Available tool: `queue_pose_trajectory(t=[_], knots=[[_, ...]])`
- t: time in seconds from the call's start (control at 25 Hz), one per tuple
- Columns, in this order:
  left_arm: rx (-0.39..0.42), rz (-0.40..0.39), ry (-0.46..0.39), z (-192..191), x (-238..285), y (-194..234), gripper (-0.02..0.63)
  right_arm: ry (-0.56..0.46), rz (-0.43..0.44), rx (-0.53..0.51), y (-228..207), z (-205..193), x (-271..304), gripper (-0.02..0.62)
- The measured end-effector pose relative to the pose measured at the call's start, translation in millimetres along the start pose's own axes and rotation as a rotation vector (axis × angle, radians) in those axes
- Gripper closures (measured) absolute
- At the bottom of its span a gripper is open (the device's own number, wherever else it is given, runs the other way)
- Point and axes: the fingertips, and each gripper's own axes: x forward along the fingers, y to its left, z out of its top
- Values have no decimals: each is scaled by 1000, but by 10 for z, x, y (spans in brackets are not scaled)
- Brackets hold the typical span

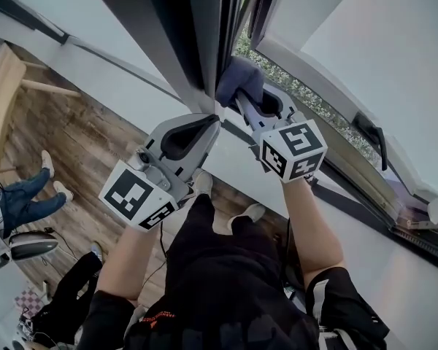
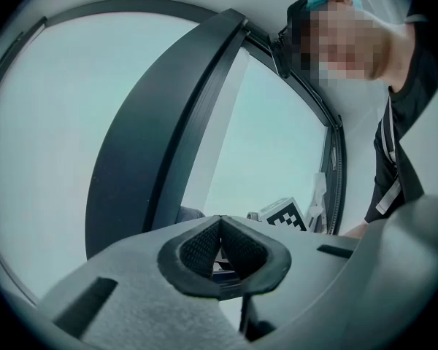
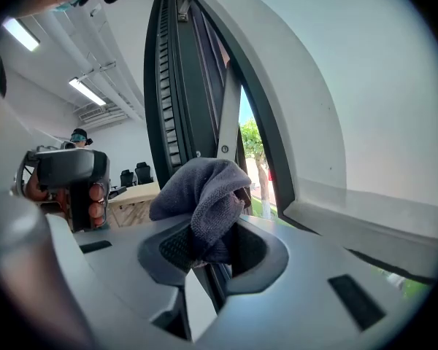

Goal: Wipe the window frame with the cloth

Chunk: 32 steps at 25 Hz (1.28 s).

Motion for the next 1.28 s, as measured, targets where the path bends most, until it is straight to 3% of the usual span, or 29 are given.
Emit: queue_pose_trajectory(t=[0.64,1.28], knots=[[-47,-7,32,-228,-88,-64,586,58,-25,-1,53,-252,-63,515],[15,-65,6,94,-80,-410,586,-76,-57,30,134,277,-848,515]])
